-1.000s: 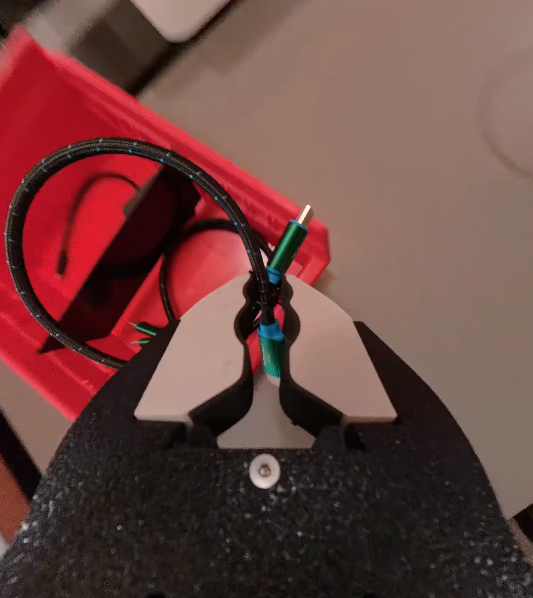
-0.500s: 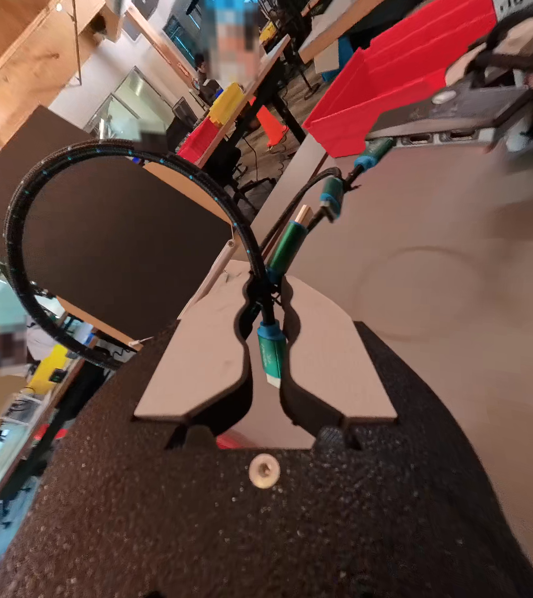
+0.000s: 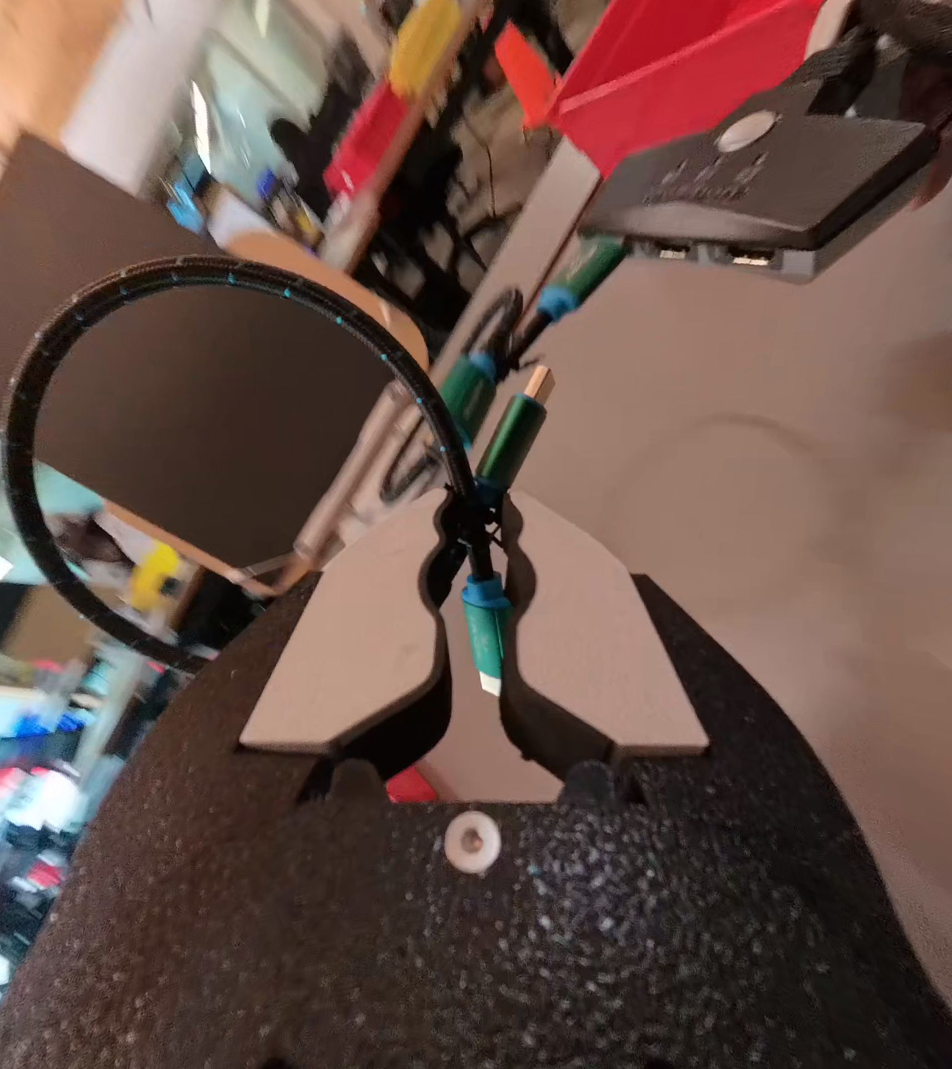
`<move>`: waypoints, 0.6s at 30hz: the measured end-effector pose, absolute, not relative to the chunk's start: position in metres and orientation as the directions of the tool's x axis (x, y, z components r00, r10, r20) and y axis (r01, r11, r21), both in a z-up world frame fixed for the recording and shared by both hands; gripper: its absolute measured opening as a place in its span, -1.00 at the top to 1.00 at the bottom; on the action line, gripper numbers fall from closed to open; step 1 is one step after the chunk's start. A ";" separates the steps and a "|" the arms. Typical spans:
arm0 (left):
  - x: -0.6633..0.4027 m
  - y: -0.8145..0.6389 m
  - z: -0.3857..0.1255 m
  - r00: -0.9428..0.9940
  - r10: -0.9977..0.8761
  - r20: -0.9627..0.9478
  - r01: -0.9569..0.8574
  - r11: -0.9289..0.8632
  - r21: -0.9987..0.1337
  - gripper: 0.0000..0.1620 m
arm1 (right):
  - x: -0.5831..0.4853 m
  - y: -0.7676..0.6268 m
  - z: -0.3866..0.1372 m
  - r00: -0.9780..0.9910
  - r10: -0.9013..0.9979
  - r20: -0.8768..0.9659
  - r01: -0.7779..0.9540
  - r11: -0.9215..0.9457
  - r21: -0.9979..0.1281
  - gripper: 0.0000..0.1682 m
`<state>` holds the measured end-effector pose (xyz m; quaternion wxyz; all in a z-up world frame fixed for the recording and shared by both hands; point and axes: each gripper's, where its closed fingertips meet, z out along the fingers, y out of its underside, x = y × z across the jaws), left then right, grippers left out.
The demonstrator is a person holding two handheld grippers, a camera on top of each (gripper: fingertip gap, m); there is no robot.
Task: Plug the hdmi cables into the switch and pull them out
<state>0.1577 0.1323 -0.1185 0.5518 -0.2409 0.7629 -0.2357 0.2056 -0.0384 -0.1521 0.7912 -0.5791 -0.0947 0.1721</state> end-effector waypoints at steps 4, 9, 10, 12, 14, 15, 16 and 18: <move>0.139 0.134 -0.150 -0.459 -0.817 -0.350 -0.442 0.551 -0.708 0.84 | 0.214 -0.046 -0.147 0.936 0.349 -0.050 -0.166 0.310 -0.936 0.83; 0.089 0.129 -0.225 -0.610 -0.771 0.184 -0.767 0.517 -0.379 0.83 | 0.216 -0.052 -0.140 0.934 0.355 -0.049 -0.182 0.355 -0.917 0.86; 0.084 0.129 -0.236 -0.621 -0.752 0.221 -0.772 0.540 -0.334 0.83 | 0.215 -0.052 -0.140 0.932 0.359 -0.045 -0.181 0.355 -0.917 0.86; 0.081 0.126 -0.253 -0.641 -0.723 0.256 -0.766 0.582 -0.273 0.82 | 0.213 -0.051 -0.141 0.930 0.365 -0.040 -0.176 0.349 -0.921 0.86; 0.091 0.124 -0.265 -0.681 -0.701 0.211 -0.728 0.618 -0.296 0.82 | 0.212 -0.049 -0.143 0.929 0.367 -0.040 -0.173 0.339 -0.925 0.86; 0.098 0.123 -0.270 -0.707 -0.685 0.175 -0.699 0.641 -0.318 0.81 | 0.211 -0.049 -0.143 0.929 0.367 -0.041 -0.173 0.335 -0.926 0.86; 0.104 0.125 -0.274 -0.728 -0.673 0.130 -0.670 0.660 -0.339 0.79 | 0.211 -0.048 -0.144 0.929 0.368 -0.043 -0.174 0.331 -0.927 0.86; 0.119 0.136 -0.277 -0.729 -0.685 -0.018 -0.631 0.681 -0.372 0.56 | 0.211 -0.048 -0.145 0.929 0.367 -0.042 -0.170 0.326 -0.930 0.86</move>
